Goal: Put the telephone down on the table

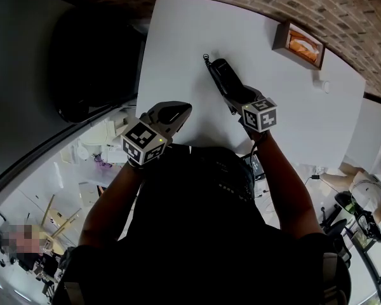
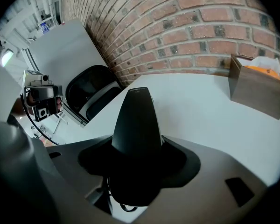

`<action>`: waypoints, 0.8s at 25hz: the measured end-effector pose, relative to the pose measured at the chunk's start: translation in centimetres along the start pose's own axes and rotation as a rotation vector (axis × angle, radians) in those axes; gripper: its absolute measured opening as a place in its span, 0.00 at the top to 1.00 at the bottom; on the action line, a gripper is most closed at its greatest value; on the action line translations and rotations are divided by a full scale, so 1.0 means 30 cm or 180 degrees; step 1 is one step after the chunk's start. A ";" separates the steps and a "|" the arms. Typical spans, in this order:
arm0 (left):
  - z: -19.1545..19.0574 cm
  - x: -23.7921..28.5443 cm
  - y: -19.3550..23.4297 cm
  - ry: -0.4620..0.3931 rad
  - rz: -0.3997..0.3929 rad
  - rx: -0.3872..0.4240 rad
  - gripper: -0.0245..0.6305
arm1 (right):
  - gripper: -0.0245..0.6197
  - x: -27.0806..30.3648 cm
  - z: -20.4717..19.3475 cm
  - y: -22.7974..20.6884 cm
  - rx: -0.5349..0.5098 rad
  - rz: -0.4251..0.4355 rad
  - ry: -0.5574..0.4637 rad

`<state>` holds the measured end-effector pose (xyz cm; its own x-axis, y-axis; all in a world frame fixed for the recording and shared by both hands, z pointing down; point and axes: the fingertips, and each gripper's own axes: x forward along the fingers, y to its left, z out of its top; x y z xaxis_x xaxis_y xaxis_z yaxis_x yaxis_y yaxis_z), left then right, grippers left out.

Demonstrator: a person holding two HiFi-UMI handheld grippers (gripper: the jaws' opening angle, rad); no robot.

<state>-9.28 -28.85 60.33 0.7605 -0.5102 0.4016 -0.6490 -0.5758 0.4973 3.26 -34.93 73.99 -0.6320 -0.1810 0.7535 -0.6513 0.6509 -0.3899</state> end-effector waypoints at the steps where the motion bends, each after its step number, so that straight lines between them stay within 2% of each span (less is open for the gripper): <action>1: -0.002 0.000 0.000 0.0000 0.0001 -0.0007 0.95 | 0.54 0.004 -0.003 -0.004 -0.0007 -0.0008 0.0012; 15: -0.013 0.005 0.011 -0.0008 0.0062 -0.0033 0.95 | 0.54 0.053 -0.056 -0.054 -0.0184 -0.0151 0.0253; 20: -0.024 0.003 0.011 0.0003 0.0068 -0.0052 0.95 | 0.54 0.062 -0.070 -0.067 -0.0076 -0.0164 0.0264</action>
<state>-9.41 -28.63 61.08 0.7466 -0.5217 0.4129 -0.6645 -0.5542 0.5012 4.28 -35.02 77.28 -0.5603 -0.1537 0.8139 -0.6713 0.6599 -0.3376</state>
